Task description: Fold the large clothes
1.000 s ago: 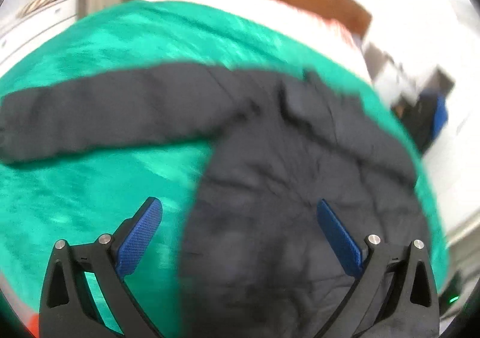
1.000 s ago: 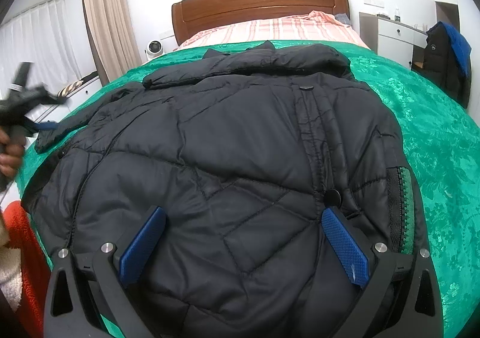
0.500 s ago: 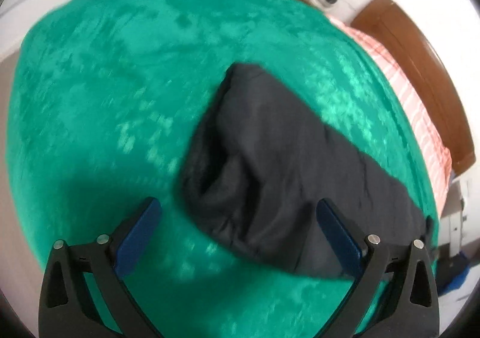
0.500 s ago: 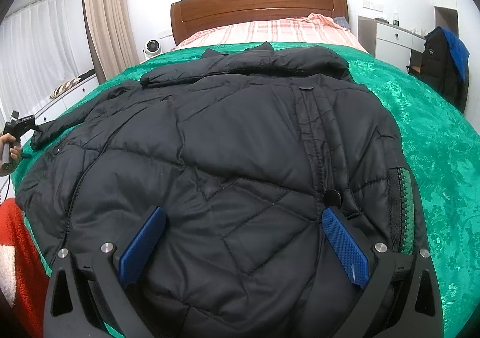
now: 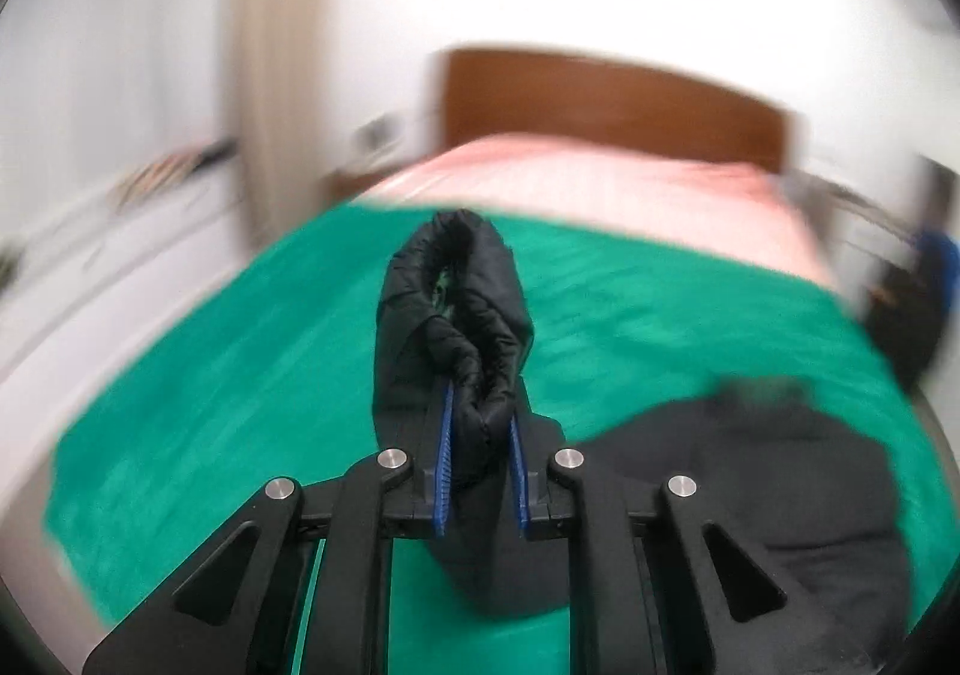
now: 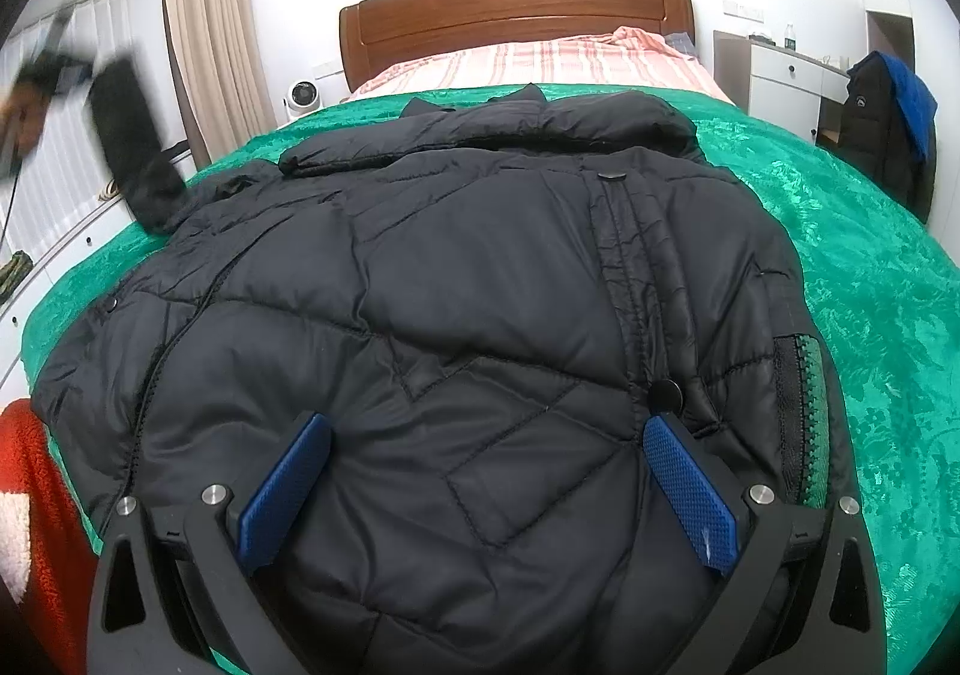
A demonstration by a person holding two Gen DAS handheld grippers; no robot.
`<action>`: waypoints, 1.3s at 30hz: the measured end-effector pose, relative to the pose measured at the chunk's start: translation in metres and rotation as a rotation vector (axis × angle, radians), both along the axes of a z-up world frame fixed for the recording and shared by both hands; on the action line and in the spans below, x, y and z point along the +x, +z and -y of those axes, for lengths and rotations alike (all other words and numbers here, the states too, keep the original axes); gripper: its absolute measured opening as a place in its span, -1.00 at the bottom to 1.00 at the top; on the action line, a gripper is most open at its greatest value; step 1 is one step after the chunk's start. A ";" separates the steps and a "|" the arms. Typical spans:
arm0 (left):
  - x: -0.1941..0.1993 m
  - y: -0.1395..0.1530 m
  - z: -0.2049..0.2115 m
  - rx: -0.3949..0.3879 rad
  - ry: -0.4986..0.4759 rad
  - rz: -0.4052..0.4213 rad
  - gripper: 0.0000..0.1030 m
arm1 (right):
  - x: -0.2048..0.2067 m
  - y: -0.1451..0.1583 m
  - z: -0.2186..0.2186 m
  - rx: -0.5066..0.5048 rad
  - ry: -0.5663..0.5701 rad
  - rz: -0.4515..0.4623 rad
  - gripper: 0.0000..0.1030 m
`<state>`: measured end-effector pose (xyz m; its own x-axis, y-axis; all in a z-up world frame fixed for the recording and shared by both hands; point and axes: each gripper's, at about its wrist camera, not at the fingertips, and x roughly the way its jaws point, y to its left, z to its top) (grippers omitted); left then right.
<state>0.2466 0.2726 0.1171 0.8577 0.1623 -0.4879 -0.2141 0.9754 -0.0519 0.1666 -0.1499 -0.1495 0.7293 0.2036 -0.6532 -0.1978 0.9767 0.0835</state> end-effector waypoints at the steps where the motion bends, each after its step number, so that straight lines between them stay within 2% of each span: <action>1: 0.007 0.013 0.030 0.015 -0.067 0.018 -0.72 | 0.000 0.000 0.000 0.000 0.000 -0.001 1.00; 4: 0.028 0.032 0.130 0.040 -0.271 0.039 -0.72 | 0.000 0.001 0.000 -0.001 0.000 -0.001 1.00; 6: 0.039 0.022 0.191 0.053 -0.376 0.028 -0.71 | 0.000 0.001 0.000 -0.001 0.000 -0.001 1.00; 8: 0.051 -0.004 0.246 0.061 -0.474 -0.019 -0.60 | 0.000 0.001 0.000 -0.003 0.003 0.001 1.00; 9: 0.058 -0.026 0.275 0.057 -0.520 -0.060 -0.26 | 0.001 0.001 0.000 -0.004 0.004 0.002 1.00; 10: 0.064 -0.046 0.295 0.054 -0.538 -0.100 0.49 | 0.001 0.001 0.000 -0.005 0.005 0.002 1.00; 11: 0.067 -0.068 0.314 0.056 -0.535 -0.144 0.84 | 0.000 0.000 0.000 -0.005 0.006 0.003 1.00; 12: 0.069 -0.098 0.331 0.050 -0.533 -0.190 0.97 | 0.000 0.000 0.000 -0.005 0.007 0.003 1.00; 13: 0.067 -0.124 0.342 0.037 -0.559 -0.240 0.96 | 0.000 0.000 0.001 -0.006 0.008 0.003 1.00; 16: 0.043 -0.175 0.355 0.047 -0.600 -0.357 0.86 | 0.000 0.000 0.001 -0.006 0.014 -0.001 1.00; 19: 0.008 -0.191 0.341 0.085 -0.613 -0.376 0.86 | 0.001 -0.001 0.001 -0.011 0.021 -0.002 1.00; 23: -0.027 -0.178 0.283 0.142 -0.571 -0.345 0.89 | 0.002 -0.002 0.000 -0.023 0.016 -0.001 1.00; 27: -0.072 -0.166 0.208 0.215 -0.435 -0.311 0.95 | 0.003 -0.001 -0.002 -0.027 0.010 -0.008 1.00; 29: -0.077 -0.163 0.176 0.238 -0.355 -0.316 0.95 | 0.003 -0.002 -0.002 -0.028 0.010 -0.009 1.00; 32: -0.079 -0.171 0.128 0.204 -0.212 -0.301 0.96 | 0.002 -0.002 -0.003 -0.034 0.009 -0.002 1.00; 36: -0.077 -0.204 0.071 0.079 -0.002 -0.277 0.96 | 0.001 -0.003 -0.005 -0.043 0.010 0.006 1.00; 39: -0.071 -0.231 0.038 -0.029 0.095 -0.287 0.96 | -0.001 -0.004 -0.005 -0.046 0.012 0.011 1.00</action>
<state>0.1758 0.2341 -0.1143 0.6658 0.2175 -0.7137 -0.3139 0.9495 -0.0034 0.1660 -0.1454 -0.1532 0.7340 0.1819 -0.6543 -0.2097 0.9771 0.0364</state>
